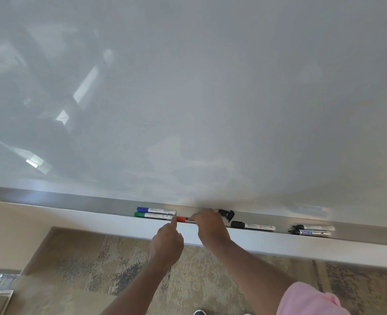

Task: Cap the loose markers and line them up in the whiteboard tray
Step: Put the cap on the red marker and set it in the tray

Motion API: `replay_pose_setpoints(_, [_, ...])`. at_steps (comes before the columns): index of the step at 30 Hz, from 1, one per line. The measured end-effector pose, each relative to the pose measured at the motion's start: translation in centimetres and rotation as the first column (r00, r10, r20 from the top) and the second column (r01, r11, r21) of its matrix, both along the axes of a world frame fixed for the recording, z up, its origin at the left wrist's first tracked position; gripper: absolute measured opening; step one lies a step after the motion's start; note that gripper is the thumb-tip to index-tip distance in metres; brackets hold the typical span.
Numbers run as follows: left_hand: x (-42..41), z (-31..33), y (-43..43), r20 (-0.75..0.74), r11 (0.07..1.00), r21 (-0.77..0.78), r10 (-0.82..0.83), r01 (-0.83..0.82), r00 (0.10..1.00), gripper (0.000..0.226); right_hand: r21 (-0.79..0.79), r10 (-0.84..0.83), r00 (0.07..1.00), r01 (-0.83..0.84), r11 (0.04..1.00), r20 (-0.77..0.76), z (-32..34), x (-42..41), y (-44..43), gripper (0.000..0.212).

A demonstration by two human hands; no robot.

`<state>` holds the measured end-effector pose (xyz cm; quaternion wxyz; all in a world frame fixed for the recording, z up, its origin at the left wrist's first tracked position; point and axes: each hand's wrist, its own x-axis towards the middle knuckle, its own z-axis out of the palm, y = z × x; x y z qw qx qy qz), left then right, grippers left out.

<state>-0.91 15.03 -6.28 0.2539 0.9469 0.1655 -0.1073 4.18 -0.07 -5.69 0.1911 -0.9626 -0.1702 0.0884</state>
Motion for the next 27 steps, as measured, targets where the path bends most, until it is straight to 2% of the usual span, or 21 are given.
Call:
replay_pose_setpoints(9, [0.2, -0.3, -0.1, 0.047, 1.000, 0.011, 0.027, -0.028, 0.998, 0.060, -0.001, 0.074, 0.997, -0.074, 0.997, 0.028, -0.8, -0.5, -0.8, 0.053])
replay_pose_setpoints(14, [0.8, 0.5, -1.1, 0.135, 0.997, 0.069, 0.027, -0.036, 0.990, 0.052, 0.099, 0.030, 0.992, -0.043, 0.994, 0.126, 0.5, -0.7, -3.8, 0.040])
replay_pose_setpoints(20, [3.0, 1.9, -4.3, 0.310, 0.979, 0.138, -0.185, 0.148, 0.933, 0.036, 0.103, -0.102, 0.974, 0.083, 0.991, 0.201, 1.8, -0.3, -11.1, 0.023])
replay_pose_setpoints(24, [4.4, 2.6, -6.8, 0.306, 0.936, 0.213, -0.338, 0.282, 0.890, 0.031, 0.058, -0.184, 0.961, 0.175, 0.983, 0.208, 1.6, -0.3, -15.5, 0.016])
replay_pose_setpoints(27, [4.9, 2.3, -8.4, 0.243, 0.879, 0.300, -0.445, 0.370, 0.862, 0.031, -0.037, -0.203, 0.963, 0.213, 0.976, 0.179, 1.3, -0.6, -17.6, 0.015])
